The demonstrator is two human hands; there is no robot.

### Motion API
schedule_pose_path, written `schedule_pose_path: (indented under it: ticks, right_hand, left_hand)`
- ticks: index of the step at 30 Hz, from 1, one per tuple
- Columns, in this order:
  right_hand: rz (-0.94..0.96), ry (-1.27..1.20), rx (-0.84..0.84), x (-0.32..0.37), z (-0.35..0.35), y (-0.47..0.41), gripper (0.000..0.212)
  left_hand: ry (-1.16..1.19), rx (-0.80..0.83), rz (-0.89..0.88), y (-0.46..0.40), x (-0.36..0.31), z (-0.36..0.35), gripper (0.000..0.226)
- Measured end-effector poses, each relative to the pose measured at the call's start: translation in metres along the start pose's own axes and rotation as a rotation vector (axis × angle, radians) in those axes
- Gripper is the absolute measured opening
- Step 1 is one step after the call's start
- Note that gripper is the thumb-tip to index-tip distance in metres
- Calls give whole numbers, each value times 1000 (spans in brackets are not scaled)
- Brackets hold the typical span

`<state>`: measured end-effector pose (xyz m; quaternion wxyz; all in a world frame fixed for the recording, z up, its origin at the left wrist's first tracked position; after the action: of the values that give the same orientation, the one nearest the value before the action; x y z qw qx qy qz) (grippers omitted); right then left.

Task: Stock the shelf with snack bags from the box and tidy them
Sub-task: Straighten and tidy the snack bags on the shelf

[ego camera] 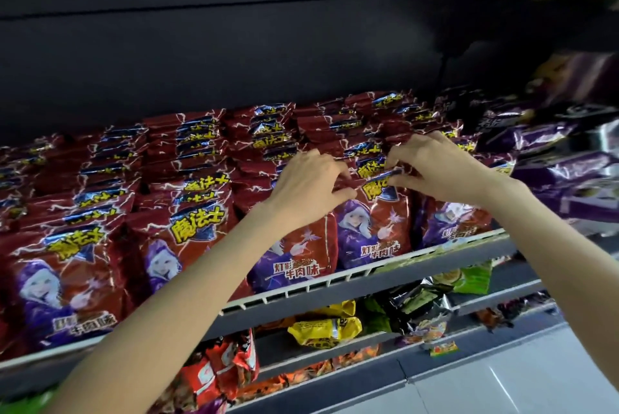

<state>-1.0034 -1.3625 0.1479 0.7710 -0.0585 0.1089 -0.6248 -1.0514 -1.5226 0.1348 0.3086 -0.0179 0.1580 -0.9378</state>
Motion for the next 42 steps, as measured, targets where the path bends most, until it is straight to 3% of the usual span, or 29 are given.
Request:
schedule_pose_path:
  ticks: [7, 9, 12, 15, 18, 21, 24, 27, 33, 39, 42]
  right_hand:
    - [-73, 63, -113, -4, 1, 3, 38]
    - [-7, -78, -208, -4, 3, 6, 37]
    - [46, -524, -400, -20, 26, 26, 33]
    - [45, -528, -561, -57, 36, 63, 33]
    - [-19, -478, -434, -95, 13, 86, 55]
    - [-118, -609, -269, -118, -15, 88, 66]
    - [-120, -740, -164, -121, -31, 85, 55]
    - [-177, -791, -174, -122, -38, 84, 44]
    - [-194, -574, -222, -95, -38, 71, 45]
    - [-100, -732, -207, -113, -44, 80, 51]
    - [-167, -831, -311, -124, -45, 90, 50]
  left_hand:
    - [-34, -54, -80, -5, -7, -4, 35]
    - [-62, -58, -78, -3, -4, -5, 37]
    - [-123, -34, -17, 0, -1, -4, 48]
    - [-214, -101, 37, 2, -12, 1, 57]
    - [-107, -221, 78, -2, -44, 7, 61]
    - [-17, -76, 158, -17, -85, -9, 85]
    - [-95, 43, 179, -33, -108, -33, 99]
    - [-69, -45, 223, -46, -107, -35, 83]
    - [-138, -123, 268, -40, -84, -31, 67]
    - [13, -186, 240, -45, -88, -29, 63]
    - [5, -259, 224, -46, -90, -26, 51]
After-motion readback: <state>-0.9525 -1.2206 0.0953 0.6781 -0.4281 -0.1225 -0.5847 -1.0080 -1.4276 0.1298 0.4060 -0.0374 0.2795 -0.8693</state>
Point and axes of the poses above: each hand's wrist, its own y-axis away from the middle knuckle, its own z-axis out of the back of the hand, x = y × z, the point moved 5 cm from there along -y, towards the middle knuckle, and after that the axes turned 1 degree about -z, right-handed, at the moved point
